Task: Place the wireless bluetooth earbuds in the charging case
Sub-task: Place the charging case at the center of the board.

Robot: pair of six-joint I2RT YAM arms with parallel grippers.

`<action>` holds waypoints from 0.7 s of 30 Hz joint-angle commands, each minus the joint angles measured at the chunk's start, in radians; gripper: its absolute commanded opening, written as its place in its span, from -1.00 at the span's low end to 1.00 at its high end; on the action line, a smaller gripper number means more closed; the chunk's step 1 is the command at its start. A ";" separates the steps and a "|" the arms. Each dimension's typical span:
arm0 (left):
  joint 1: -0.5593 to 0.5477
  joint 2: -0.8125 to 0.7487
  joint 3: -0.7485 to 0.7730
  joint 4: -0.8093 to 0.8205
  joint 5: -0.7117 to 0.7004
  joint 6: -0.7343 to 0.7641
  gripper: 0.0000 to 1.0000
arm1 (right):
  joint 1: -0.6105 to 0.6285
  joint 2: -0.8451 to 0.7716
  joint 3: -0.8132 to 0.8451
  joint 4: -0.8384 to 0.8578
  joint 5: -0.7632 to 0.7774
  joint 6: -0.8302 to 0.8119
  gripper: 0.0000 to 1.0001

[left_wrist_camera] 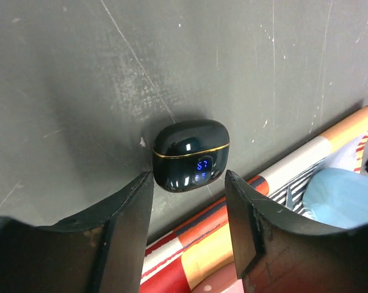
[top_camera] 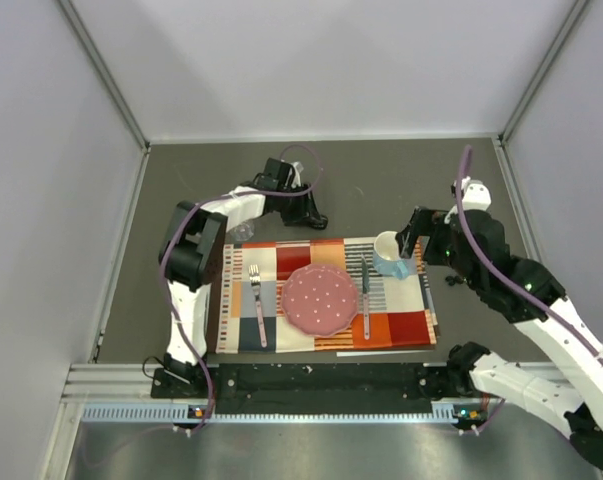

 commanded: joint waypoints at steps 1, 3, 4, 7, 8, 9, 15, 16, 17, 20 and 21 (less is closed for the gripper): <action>0.010 -0.091 0.035 -0.042 -0.054 0.069 0.12 | -0.188 0.030 0.013 -0.034 -0.155 0.026 0.95; 0.012 -0.099 0.035 -0.049 -0.064 0.078 0.14 | -0.254 0.043 -0.002 -0.032 -0.224 0.044 0.98; 0.013 -0.111 0.034 -0.051 -0.067 0.079 0.15 | -0.311 0.047 -0.014 -0.032 -0.244 0.049 0.98; 0.015 -0.143 0.028 -0.068 -0.089 0.096 0.16 | -0.427 0.078 -0.034 -0.034 -0.315 0.066 0.98; 0.016 -0.154 0.026 -0.075 -0.092 0.104 0.16 | -0.454 0.089 -0.040 -0.032 -0.330 0.093 0.98; 0.016 -0.183 0.023 -0.076 -0.100 0.113 0.16 | -0.480 0.098 -0.047 -0.032 -0.356 0.110 0.98; 0.015 -0.374 -0.076 -0.016 -0.087 0.157 0.16 | -0.626 0.203 -0.033 -0.035 -0.441 0.234 0.98; 0.015 -0.408 -0.110 -0.007 -0.081 0.164 0.15 | -0.639 0.224 -0.025 -0.035 -0.451 0.265 0.98; 0.015 -0.442 -0.127 0.001 -0.084 0.177 0.15 | -0.668 0.243 -0.024 -0.032 -0.474 0.317 0.98; 0.013 -0.588 -0.213 0.050 -0.077 0.199 0.16 | -0.721 0.343 0.007 -0.037 -0.537 0.377 0.98; 0.013 -0.664 -0.236 0.062 -0.080 0.205 0.17 | -0.742 0.390 0.028 -0.042 -0.537 0.386 0.98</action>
